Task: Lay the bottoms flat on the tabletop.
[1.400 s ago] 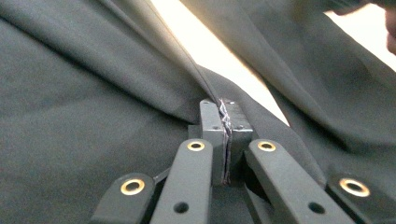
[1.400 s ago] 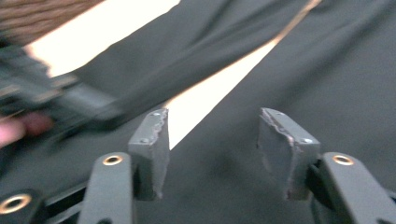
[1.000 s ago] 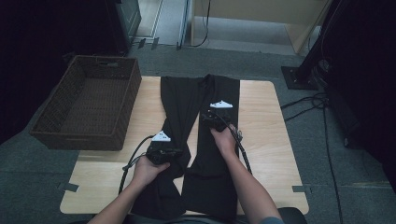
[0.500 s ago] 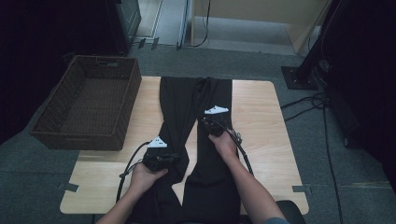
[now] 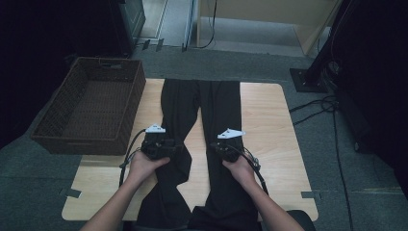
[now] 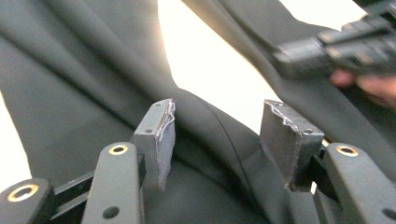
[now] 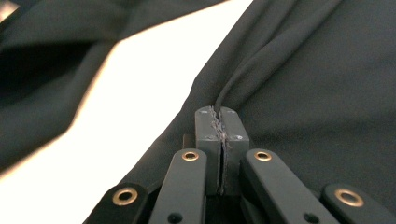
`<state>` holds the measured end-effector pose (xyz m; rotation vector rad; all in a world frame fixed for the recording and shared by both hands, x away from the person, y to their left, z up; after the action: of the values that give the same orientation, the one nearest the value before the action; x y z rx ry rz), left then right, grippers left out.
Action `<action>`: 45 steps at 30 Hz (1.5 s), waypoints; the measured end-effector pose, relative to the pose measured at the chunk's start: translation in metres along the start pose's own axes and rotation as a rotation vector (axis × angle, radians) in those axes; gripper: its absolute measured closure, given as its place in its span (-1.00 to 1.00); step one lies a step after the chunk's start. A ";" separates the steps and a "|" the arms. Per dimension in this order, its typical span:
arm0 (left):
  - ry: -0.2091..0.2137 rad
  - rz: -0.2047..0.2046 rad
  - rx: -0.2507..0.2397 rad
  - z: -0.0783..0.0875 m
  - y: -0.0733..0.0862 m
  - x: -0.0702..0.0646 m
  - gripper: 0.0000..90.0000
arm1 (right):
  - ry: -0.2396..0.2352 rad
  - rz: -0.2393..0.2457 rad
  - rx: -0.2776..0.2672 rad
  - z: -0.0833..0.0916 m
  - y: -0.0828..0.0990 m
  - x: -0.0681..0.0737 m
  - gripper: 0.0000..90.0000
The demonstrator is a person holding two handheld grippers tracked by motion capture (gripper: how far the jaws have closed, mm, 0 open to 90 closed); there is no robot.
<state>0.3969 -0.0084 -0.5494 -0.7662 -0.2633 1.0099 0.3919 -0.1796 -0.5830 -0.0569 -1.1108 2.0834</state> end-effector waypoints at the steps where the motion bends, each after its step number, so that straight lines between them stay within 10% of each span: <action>1: -0.006 -0.004 0.006 -0.003 -0.004 0.003 -0.03 | -0.002 0.010 0.002 0.002 0.003 0.002 0.98; 10: -0.098 0.040 0.018 -0.046 -0.051 0.039 -0.05 | -0.014 0.016 -0.003 0.012 0.015 0.012 0.98; 17: -0.191 0.072 0.066 -0.074 -0.057 0.057 -0.03 | -0.038 -0.017 -0.004 0.020 0.026 0.021 0.98; 23: -0.229 -0.001 0.043 -0.078 -0.052 0.058 0.37 | -0.073 -0.034 0.013 0.029 0.039 0.033 0.98; 28: -0.147 -0.018 0.042 -0.073 -0.042 0.050 0.98 | -0.077 -0.026 0.034 0.035 0.047 0.043 0.98; 38: 0.059 -0.115 0.054 -0.019 0.008 0.003 1.00 | -0.100 -0.058 0.033 0.036 0.048 0.043 0.87; 45: 0.080 -0.108 0.061 -0.005 0.030 -0.007 1.00 | -0.074 -0.012 -0.085 0.037 0.021 0.031 0.32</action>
<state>0.3764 -0.0073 -0.5727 -0.7271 -0.2020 0.8799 0.3437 -0.1921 -0.5662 -0.0150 -1.2408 2.0418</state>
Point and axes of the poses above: each handheld gripper's, and its own axes: z roughly backward along the jaws, y roughly out of its underside, x roughly to its left, the point moved 10 cm from there along -z, roughly forward along the jaws, and after that the axes turned 15 degrees about -y, right-handed, at the moved point
